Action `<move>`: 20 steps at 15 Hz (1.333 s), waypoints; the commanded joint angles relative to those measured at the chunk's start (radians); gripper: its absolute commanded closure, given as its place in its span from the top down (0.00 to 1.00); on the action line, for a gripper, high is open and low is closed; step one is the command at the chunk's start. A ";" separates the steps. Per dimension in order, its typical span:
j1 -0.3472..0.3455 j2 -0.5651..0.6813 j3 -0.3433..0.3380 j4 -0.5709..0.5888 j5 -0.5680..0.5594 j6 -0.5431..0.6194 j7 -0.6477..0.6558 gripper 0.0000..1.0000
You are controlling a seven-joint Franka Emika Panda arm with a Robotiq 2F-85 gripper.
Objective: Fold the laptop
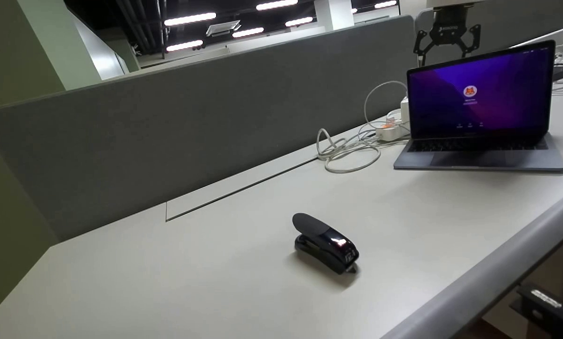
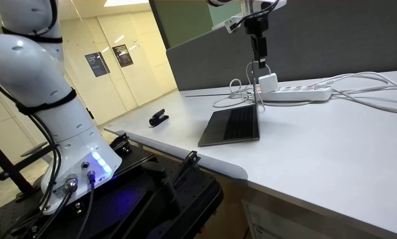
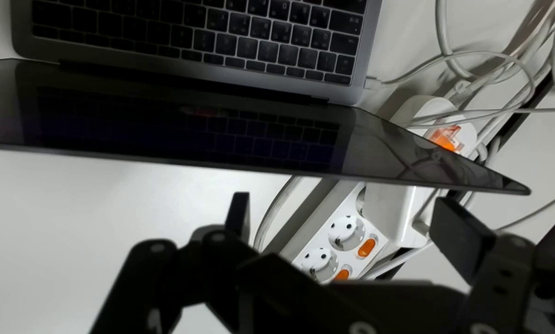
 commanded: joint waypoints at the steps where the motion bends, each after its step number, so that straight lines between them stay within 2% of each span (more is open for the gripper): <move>1: 0.029 -0.026 0.012 -0.055 0.057 0.084 0.084 1.00; 6: 0.070 -0.055 0.043 -0.142 0.158 0.223 0.159 1.00; 11: 0.100 -0.120 0.075 -0.245 0.220 0.298 0.141 1.00; 16: 0.149 -0.179 0.096 -0.353 0.231 0.328 0.147 1.00; 20: 0.187 -0.163 0.096 -0.403 0.231 0.389 0.179 1.00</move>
